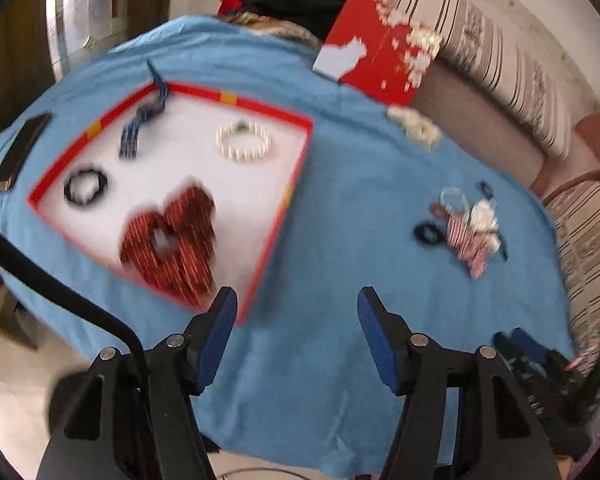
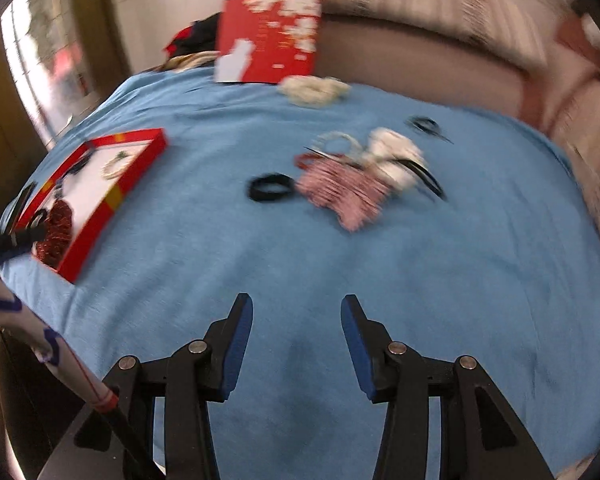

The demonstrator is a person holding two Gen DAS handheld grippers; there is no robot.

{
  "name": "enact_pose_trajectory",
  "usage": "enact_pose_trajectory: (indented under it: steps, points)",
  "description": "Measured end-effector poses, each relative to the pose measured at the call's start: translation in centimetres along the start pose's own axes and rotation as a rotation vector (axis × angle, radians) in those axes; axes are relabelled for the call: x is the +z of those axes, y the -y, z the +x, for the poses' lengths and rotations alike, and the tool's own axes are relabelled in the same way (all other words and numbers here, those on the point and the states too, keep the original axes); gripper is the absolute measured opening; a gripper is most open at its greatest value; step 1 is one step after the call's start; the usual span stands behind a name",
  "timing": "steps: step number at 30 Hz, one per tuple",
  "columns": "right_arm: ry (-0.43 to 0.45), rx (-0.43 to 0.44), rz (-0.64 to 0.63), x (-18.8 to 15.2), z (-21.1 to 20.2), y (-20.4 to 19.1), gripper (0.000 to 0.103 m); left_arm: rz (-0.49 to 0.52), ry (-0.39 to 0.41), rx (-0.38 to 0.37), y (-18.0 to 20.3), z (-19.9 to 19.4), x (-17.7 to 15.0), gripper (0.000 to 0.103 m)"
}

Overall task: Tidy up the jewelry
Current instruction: 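Open both grippers to release the items and withdraw from the tray, then grasp a second black hair tie with left gripper while right gripper grasps pink plaid scrunchie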

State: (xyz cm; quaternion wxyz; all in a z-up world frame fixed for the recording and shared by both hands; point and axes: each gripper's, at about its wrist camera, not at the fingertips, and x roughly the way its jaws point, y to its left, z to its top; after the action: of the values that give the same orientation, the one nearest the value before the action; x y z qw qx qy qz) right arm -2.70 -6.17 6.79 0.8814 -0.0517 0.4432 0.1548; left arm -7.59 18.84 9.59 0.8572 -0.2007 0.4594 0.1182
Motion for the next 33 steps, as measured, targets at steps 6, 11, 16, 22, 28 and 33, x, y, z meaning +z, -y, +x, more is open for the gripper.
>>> enact_pose_trajectory:
  steps: [6, 11, 16, 22, 28, 33]
  points:
    - [-0.002, -0.01, 0.107, -1.7, -0.3, 4.2, 0.051, 0.174, -0.074, 0.037, 5.0, 2.1, -5.3, 0.061]
    - [0.0, 0.003, 0.171, -2.0, 0.0, 6.2, 0.051, 0.241, -0.068, 0.028, 7.0, 2.3, -5.4, 0.061]
    - [-0.004, 0.011, 0.192, -1.7, 0.9, 7.0, 0.052, 0.24, -0.088, 0.026, 7.3, 3.4, -3.4, 0.061]
    - [-0.003, 0.066, 0.238, 0.9, 2.8, 7.9, 0.058, 0.259, -0.061, 0.046, 7.7, 5.7, -0.2, 0.061]
    - [-0.005, 0.134, 0.326, 4.7, 6.2, 9.1, 0.063, 0.25, -0.07, -0.004, 9.1, 9.2, 3.6, 0.061]
    - [-0.031, 0.169, 0.348, 7.0, 9.6, 9.0, 0.063, 0.276, -0.086, -0.065, 11.3, 13.0, 6.0, 0.061]
